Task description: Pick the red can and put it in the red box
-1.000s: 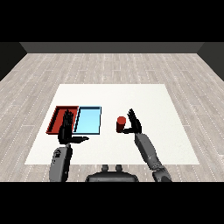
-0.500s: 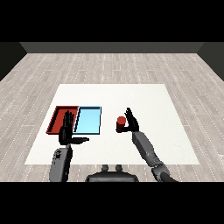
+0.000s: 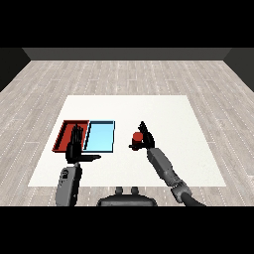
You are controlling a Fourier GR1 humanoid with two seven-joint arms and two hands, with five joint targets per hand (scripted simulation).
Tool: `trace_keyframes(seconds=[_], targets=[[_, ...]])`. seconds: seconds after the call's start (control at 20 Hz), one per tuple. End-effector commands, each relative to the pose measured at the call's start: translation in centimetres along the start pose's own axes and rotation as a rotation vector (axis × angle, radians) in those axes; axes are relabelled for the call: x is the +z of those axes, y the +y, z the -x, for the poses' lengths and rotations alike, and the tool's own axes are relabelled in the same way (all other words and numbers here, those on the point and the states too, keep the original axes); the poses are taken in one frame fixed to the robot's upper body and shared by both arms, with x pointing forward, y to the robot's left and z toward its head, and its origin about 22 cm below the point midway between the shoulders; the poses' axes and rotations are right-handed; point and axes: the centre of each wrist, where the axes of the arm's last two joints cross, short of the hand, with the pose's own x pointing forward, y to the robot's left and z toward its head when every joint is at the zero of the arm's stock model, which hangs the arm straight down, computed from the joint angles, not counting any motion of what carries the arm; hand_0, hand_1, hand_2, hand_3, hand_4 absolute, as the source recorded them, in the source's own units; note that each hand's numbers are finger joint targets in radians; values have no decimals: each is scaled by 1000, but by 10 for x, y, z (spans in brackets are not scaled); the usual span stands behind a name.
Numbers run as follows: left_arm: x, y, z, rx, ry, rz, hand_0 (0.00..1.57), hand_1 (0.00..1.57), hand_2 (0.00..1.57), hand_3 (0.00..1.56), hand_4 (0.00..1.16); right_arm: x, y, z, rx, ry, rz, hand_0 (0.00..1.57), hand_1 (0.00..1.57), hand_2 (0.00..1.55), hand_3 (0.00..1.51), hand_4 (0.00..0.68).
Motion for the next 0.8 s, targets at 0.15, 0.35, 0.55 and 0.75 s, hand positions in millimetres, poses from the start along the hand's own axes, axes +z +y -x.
trace_keyframes(seconds=[0.15, 0.35, 0.55, 0.75], targets=[[-10, -4, 1, -1, -5, -6, 0, 0, 0, 0, 0, -10, 11, 7, -5, 28, -9, 0, 0, 0, 0, 0], [-11, 0, -7, -7, -20, 2, 0, 0, 0, 0, 0, -9, 21, 11, 51, 33, 20, 0, 0, 0, 0, 0], [5, -9, 1, 6, 9, -9, 0, 0, 0, 0, 0, 6, 16, 23, 54, 70, 83, 0, 0, 0, 0, 0], [-1, 17, 1, -14, -14, -12, 0, 0, 0, 0, 0, -11, 12, 11, 174, 76, 180, 1462, 1462, 1459, 1423, 611]])
